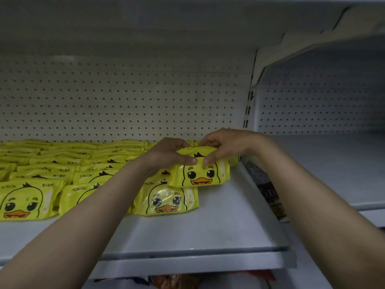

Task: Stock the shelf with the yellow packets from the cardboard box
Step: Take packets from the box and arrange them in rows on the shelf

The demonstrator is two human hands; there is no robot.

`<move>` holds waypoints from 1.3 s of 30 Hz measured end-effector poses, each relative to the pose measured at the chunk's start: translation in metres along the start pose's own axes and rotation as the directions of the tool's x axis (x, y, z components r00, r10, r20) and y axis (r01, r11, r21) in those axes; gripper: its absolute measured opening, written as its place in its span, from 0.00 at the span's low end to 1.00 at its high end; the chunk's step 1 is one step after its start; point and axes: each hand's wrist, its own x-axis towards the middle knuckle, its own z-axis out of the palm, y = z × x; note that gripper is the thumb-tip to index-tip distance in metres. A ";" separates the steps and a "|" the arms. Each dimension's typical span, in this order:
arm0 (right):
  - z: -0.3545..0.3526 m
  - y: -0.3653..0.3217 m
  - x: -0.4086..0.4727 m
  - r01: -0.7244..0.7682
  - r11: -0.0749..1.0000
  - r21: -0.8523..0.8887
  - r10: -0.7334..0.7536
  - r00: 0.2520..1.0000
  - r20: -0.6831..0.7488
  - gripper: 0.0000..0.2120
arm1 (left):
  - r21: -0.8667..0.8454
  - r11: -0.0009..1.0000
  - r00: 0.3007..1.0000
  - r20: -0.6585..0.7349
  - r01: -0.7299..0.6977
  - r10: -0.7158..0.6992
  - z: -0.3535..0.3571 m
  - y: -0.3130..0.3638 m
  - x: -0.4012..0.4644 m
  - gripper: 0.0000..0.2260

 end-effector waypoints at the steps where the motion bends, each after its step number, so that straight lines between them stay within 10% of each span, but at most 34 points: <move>1: 0.002 0.000 -0.001 -0.009 0.997 -0.072 0.006 0.999 -0.040 0.29 | -0.005 1.000 1.000 -0.007 -0.002 0.002 0.002 0.002 0.003 0.18; 9: 0.003 0.018 -0.005 -0.039 0.974 -0.222 -0.006 0.979 -0.201 0.19 | 0.225 0.973 0.982 -0.167 -0.055 0.094 0.032 0.009 0.020 0.18; 16: -0.013 0.048 0.006 -0.211 0.919 -0.333 0.130 0.960 -0.248 0.25 | 0.831 0.547 0.983 -0.167 0.102 0.070 0.060 -0.026 0.007 0.34; 39: 0.034 0.089 0.056 -0.267 0.937 -0.227 0.125 0.860 -0.495 0.31 | 0.896 0.430 0.953 -0.220 0.112 0.210 0.071 -0.059 -0.001 0.49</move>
